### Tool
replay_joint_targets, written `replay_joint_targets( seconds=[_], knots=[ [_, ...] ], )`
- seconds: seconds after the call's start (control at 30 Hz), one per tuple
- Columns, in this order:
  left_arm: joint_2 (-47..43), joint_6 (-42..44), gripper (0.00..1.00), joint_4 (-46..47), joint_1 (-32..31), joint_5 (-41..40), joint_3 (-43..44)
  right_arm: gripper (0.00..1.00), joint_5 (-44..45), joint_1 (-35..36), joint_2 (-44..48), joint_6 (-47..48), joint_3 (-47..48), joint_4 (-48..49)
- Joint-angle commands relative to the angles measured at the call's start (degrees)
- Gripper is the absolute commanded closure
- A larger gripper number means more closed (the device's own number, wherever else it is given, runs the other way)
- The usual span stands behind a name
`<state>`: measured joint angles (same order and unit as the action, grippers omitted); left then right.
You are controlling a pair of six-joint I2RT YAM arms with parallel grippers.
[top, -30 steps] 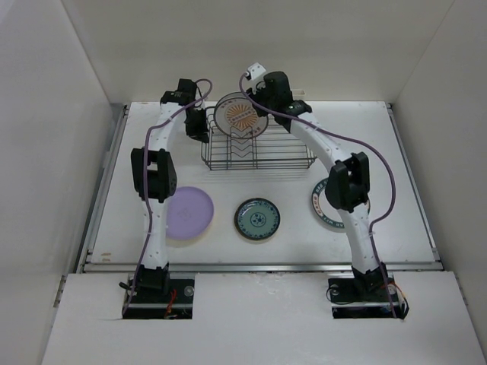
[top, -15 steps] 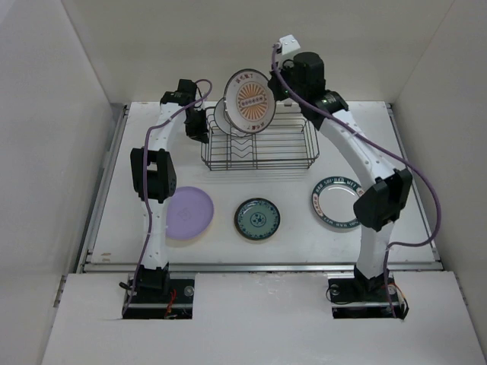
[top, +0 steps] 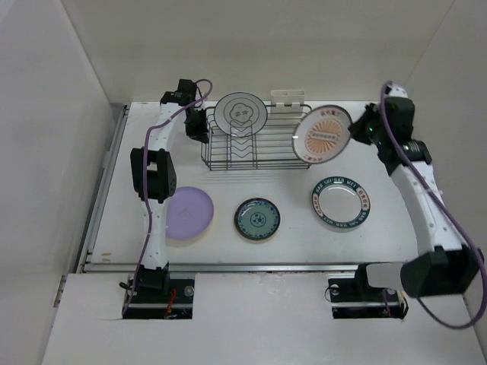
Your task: Unload the plates from the dish rack
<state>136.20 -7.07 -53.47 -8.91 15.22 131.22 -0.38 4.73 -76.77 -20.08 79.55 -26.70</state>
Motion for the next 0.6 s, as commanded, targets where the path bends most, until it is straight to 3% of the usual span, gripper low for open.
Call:
replay_joint_targets(
  seconds=[0.0,0.2,0.4,0.57],
  knots=[
    [-4.10,3.29,1.00,-3.30,-0.15,-1.42,-0.44,1.00,4.15,-4.54,12.75,-7.86,-7.28,-2.97],
    [-4.10,3.82,1.00,-3.30,-0.15,-1.42,-0.44,1.00,14.17,-8.77,18.92,-27.01,-22.47,-17.93],
    [-4.10,4.35,1.00,-3.30,-0.15,-1.42,-0.96,1.00,18.81,-9.92,26.57,-42.66,-31.29,-19.18],
    [-4.10,3.73,1.00,-3.30,-0.15,-0.38,-0.96,1.00,23.49,-9.92,34.30,-45.14,-32.97,-18.48]
  ],
)
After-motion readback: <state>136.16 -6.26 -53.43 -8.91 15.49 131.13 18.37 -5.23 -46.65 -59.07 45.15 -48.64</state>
